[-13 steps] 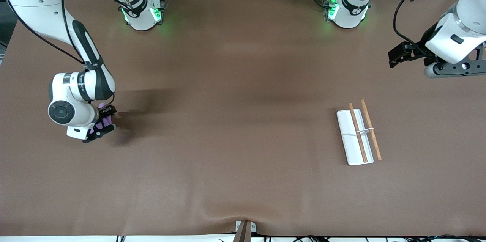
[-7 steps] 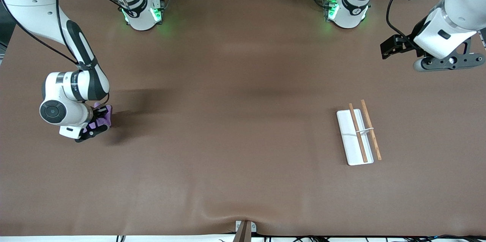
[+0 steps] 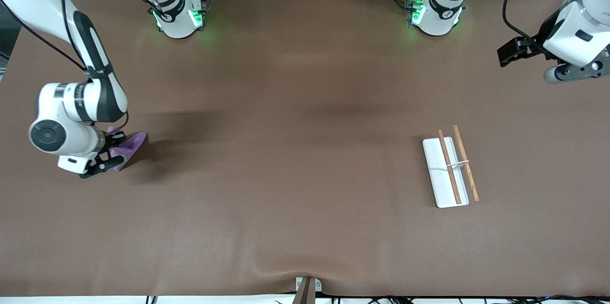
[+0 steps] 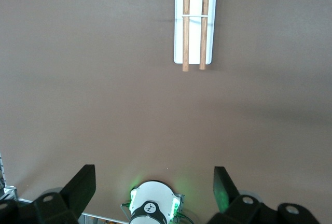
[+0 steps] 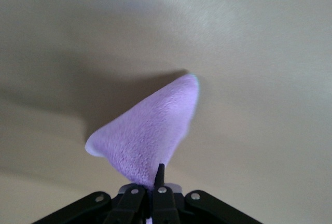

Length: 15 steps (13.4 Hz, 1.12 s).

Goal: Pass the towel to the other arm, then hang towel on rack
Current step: 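Lift the towel with the right gripper while the left gripper approaches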

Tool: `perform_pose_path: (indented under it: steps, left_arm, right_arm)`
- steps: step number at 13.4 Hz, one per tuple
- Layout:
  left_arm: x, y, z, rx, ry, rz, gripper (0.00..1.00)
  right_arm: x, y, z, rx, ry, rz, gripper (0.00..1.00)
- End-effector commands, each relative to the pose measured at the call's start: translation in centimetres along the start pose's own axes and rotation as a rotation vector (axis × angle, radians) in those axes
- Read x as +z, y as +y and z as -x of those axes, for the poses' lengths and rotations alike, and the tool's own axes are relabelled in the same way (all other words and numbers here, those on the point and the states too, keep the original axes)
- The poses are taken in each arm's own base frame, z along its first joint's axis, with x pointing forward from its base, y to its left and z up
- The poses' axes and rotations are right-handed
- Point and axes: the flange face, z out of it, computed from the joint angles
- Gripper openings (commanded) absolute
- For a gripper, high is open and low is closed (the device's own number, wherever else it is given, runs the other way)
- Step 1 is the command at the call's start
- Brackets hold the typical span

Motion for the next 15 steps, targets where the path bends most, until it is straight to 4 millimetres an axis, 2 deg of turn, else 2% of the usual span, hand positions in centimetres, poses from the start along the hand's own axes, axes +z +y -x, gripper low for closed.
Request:
perform_pose_path:
  steps: [1, 4, 6, 8, 11, 13, 14, 15]
  left_arm:
    - [-1.3, -0.3, 1.2, 0.005, 0.021, -0.019, 1.00]
    - [-2.1, -0.3, 1.3, -0.004, 0.038, 0.012, 1.00]
    - [-1.0, 0.3, -0.1, -0.003, 0.025, 0.045, 1.00]
    - [0.3, 0.6, -1.7, -0.004, 0.020, 0.047, 1.00]
    - [2.8, 1.7, -5.0, -0.009, 0.037, 0.064, 1.00]
    - [4.4, 3.0, -7.1, -0.032, 0.038, 0.160, 1.00]
    - [5.0, 2.6, -8.1, -0.075, 0.028, 0.221, 1.00]
    - [5.6, 3.0, -9.0, -0.112, 0.015, 0.287, 1.00]
  right_arm:
    - [-5.1, -0.3, 1.1, 0.050, 0.041, -0.052, 0.00]
    - [-8.6, -2.1, 1.1, 0.031, 0.065, -0.090, 0.00]
    - [-11.5, -3.5, 0.7, 0.024, 0.103, -0.161, 0.00]
    - [-13.0, -6.3, -0.6, -0.016, 0.127, -0.204, 0.00]
    - [-16.4, -12.1, -3.1, -0.121, 0.183, -0.206, 0.00]
    - [-19.3, -16.9, -4.5, -0.205, 0.224, -0.192, 0.00]
    - [-20.3, -18.7, -4.9, -0.234, 0.237, -0.183, 0.00]
    - [-21.5, -20.0, -5.2, -0.260, 0.258, -0.178, 0.00]
